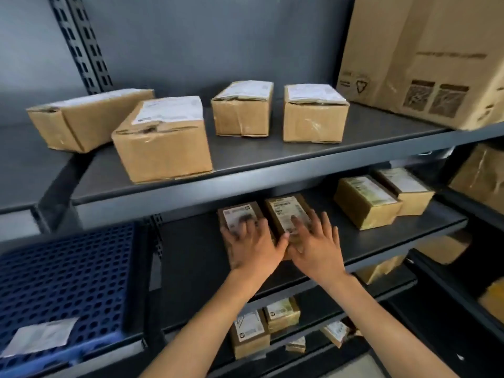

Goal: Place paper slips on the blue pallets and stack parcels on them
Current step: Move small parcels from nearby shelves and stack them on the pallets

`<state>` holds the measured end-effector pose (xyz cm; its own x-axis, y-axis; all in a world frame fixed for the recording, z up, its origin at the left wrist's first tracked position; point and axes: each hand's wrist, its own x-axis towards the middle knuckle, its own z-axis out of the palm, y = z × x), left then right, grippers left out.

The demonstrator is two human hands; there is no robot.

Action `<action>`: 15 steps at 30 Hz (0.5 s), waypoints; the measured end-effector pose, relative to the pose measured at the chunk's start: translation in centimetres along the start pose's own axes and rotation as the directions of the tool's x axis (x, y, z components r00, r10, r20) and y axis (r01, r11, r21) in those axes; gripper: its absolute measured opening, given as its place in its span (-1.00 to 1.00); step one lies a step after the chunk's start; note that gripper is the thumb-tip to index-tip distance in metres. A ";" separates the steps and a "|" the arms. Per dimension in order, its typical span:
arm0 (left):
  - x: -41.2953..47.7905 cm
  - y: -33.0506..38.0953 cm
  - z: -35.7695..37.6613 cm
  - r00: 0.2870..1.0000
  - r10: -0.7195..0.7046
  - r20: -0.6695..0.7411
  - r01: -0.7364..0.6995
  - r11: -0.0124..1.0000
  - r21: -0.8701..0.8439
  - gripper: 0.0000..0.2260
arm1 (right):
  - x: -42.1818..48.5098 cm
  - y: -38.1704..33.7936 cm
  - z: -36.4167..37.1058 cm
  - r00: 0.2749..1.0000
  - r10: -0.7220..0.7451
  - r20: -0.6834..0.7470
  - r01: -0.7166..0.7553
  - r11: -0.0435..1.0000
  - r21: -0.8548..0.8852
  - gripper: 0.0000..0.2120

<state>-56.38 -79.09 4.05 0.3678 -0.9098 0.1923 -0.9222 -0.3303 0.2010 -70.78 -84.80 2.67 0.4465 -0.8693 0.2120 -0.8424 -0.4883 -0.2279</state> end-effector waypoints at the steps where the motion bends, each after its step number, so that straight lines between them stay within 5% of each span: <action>1: 0.1 0.5 0.4 0.999 -0.035 -0.033 0.036 0.999 0.011 -0.37 | 0.5 0.5 0.1 1.000 -0.019 0.018 0.019 1.000 0.024 -0.35; 15: -1.7 -0.5 -1.1 0.930 -0.361 -0.074 0.358 0.932 -0.046 -0.32 | 3.2 0.6 0.5 0.983 -0.181 -0.041 0.184 0.977 0.107 -0.21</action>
<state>-56.44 -77.13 4.67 0.6836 -0.7080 0.1772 -0.7226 -0.6226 0.3003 -69.73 -87.89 2.68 0.5784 -0.7630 0.2887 -0.7088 -0.6452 -0.2851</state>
